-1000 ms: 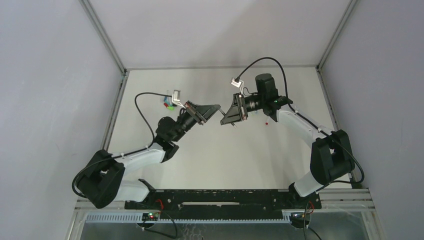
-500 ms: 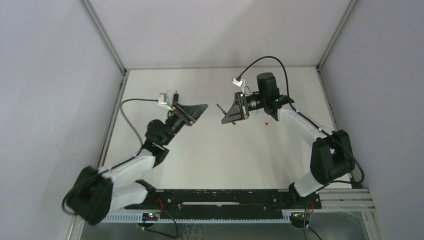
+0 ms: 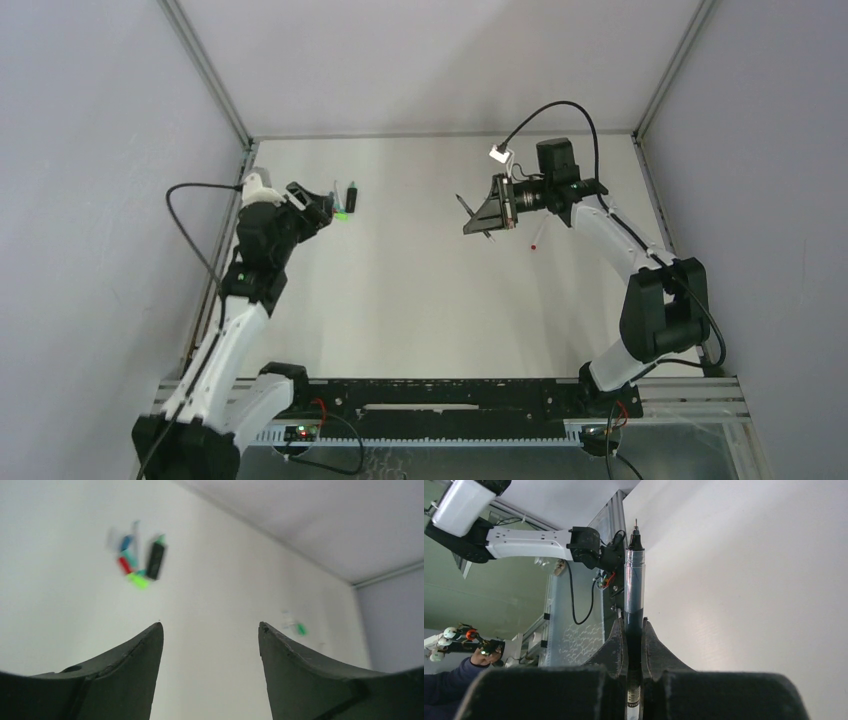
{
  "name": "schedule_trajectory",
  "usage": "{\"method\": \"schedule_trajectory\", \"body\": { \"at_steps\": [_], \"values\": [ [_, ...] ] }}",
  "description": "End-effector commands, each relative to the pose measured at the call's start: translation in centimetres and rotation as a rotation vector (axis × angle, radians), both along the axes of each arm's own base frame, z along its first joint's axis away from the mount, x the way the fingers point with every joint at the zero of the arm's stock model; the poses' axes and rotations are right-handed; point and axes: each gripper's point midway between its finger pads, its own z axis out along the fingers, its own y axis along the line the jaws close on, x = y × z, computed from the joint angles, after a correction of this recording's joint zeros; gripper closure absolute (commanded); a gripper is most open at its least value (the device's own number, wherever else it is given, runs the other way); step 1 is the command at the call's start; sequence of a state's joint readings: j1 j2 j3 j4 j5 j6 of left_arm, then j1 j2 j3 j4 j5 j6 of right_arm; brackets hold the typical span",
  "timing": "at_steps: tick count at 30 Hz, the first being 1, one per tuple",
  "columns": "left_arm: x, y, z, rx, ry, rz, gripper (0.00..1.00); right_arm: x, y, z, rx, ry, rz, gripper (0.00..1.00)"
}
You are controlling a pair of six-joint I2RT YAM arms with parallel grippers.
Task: Insert the pens into the pen caps
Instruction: Move the pen cap to the center of the board.
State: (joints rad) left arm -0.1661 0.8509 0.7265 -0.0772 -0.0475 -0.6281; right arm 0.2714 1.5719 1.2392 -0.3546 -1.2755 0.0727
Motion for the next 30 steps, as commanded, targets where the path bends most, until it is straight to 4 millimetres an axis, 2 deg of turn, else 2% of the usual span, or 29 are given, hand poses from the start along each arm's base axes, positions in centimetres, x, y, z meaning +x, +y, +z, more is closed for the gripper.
{"method": "schedule_trajectory", "body": {
  "at_steps": [1,7,8,10,11,15,18,24,30],
  "values": [
    [2.0,2.6,-4.2,0.123,0.229,0.02,0.3,1.0,-0.6,0.8,0.005,-0.053,-0.01,1.0],
    [8.3,5.6,-8.0,0.167,0.458,0.081,0.54,1.6,-1.0,0.2,-0.005,-0.043,-0.03,1.0],
    [9.5,6.8,-8.6,0.178,0.494,0.107,0.55,1.7,-1.1,0.1,-0.006,-0.04,-0.033,1.0],
    [11.5,8.0,-9.7,0.208,0.555,0.124,0.56,2.0,-1.3,0.0,-0.008,-0.034,-0.041,1.0],
    [12.6,8.6,-11.0,0.23,0.596,0.135,0.56,2.1,-1.4,-0.1,-0.008,-0.033,-0.044,1.0],
    [16.2,9.9,-12.4,0.301,0.653,0.143,0.57,2.7,-1.7,-0.4,-0.011,-0.018,-0.057,1.0],
    [18.3,9.8,-13.1,0.323,0.672,0.104,0.62,3.0,-1.9,-0.6,-0.011,-0.005,-0.062,1.0],
    [21.4,9.2,-14.2,0.323,0.676,0.035,0.63,3.3,-2.0,-0.8,-0.01,0.013,-0.064,1.0],
    [22.0,9.0,-17.5,0.308,0.755,0.018,0.64,3.7,-2.2,-0.9,-0.008,0.019,-0.071,1.0]
  ]
}}
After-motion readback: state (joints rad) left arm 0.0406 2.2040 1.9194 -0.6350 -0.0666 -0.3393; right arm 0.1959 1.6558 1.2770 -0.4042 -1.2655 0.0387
